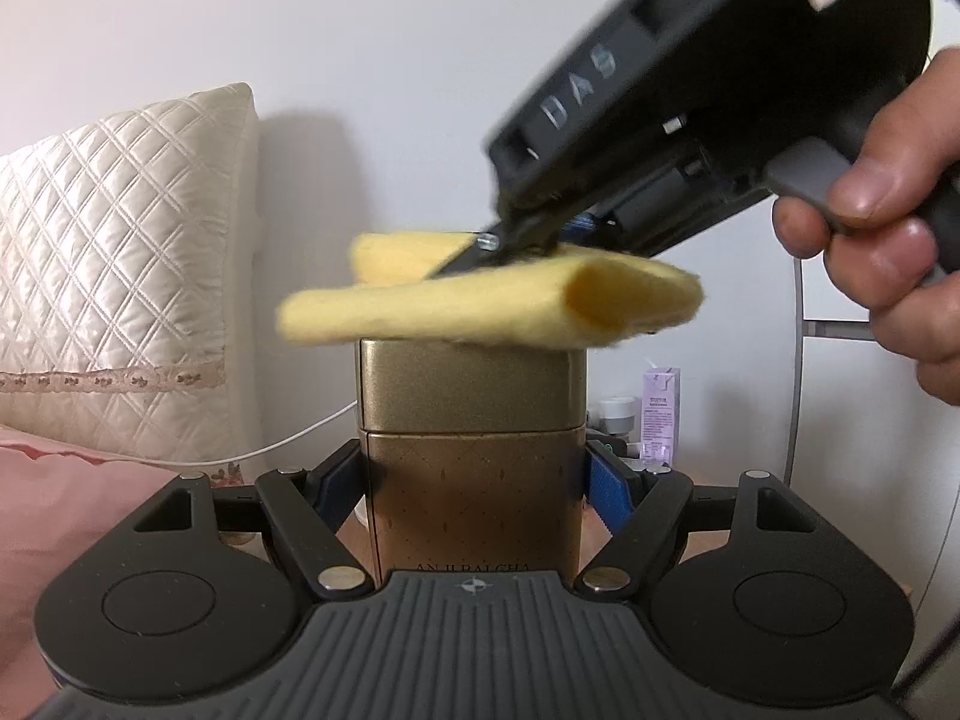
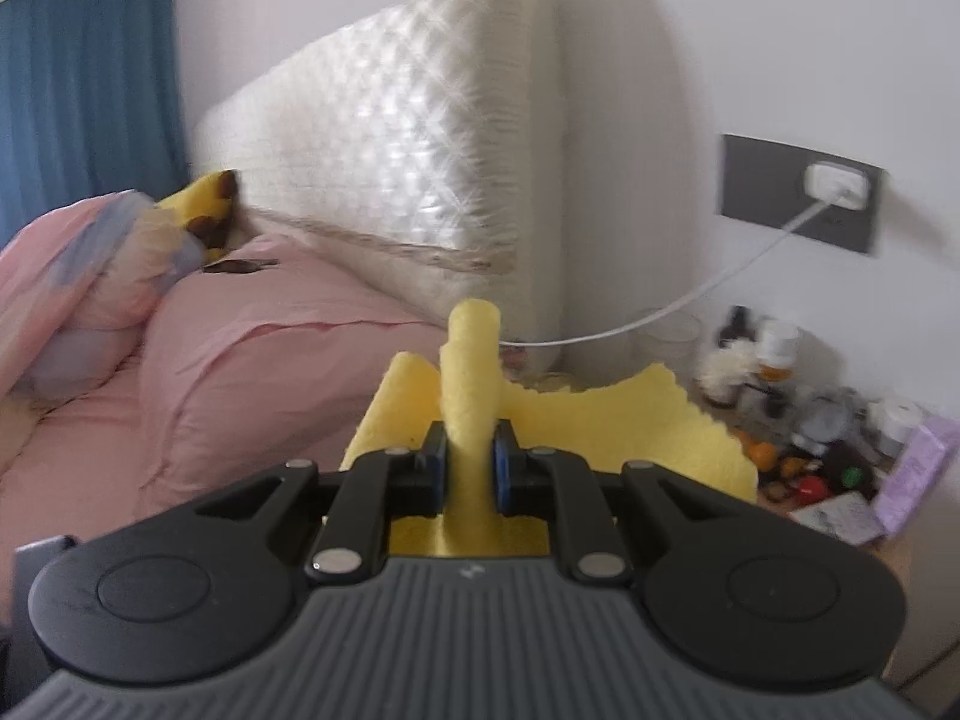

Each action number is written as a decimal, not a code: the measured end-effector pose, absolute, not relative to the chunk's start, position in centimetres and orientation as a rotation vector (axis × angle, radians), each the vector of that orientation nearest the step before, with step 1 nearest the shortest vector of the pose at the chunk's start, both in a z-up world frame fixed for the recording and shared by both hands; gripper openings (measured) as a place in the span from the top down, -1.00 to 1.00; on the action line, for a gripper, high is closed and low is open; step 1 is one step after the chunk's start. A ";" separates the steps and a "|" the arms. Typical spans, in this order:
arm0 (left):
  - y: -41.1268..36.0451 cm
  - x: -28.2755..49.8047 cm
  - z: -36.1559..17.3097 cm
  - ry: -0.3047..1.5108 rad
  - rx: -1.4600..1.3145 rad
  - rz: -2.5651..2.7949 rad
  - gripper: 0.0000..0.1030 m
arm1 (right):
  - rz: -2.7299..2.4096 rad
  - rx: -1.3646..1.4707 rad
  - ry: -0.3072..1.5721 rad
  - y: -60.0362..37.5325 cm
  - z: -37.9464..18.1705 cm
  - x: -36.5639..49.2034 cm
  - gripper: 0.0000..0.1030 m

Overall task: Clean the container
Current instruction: 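Tilt the tin with the left gripper and bring the cloth to its side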

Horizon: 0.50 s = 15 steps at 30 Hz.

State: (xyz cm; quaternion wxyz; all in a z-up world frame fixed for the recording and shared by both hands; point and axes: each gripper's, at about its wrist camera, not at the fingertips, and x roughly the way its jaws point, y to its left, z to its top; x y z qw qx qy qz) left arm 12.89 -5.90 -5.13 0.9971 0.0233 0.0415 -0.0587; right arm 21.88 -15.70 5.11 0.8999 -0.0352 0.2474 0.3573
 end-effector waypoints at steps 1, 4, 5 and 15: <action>-5.7 13.0 -5.1 0.083 0.049 -0.127 -0.53 | 0.718 -0.066 0.510 -16.0 5.1 22.2 0.69; -4.8 13.2 -5.2 0.086 0.051 -0.165 -0.53 | 0.667 -0.030 0.495 -16.8 4.7 23.2 0.69; -4.4 13.4 -5.2 0.088 0.051 -0.179 -0.53 | 0.652 -0.029 0.490 -17.1 4.6 23.5 0.69; -1.5 15.4 -5.4 0.113 0.026 -0.307 -0.60 | 0.538 0.427 0.464 -25.3 2.1 25.9 0.69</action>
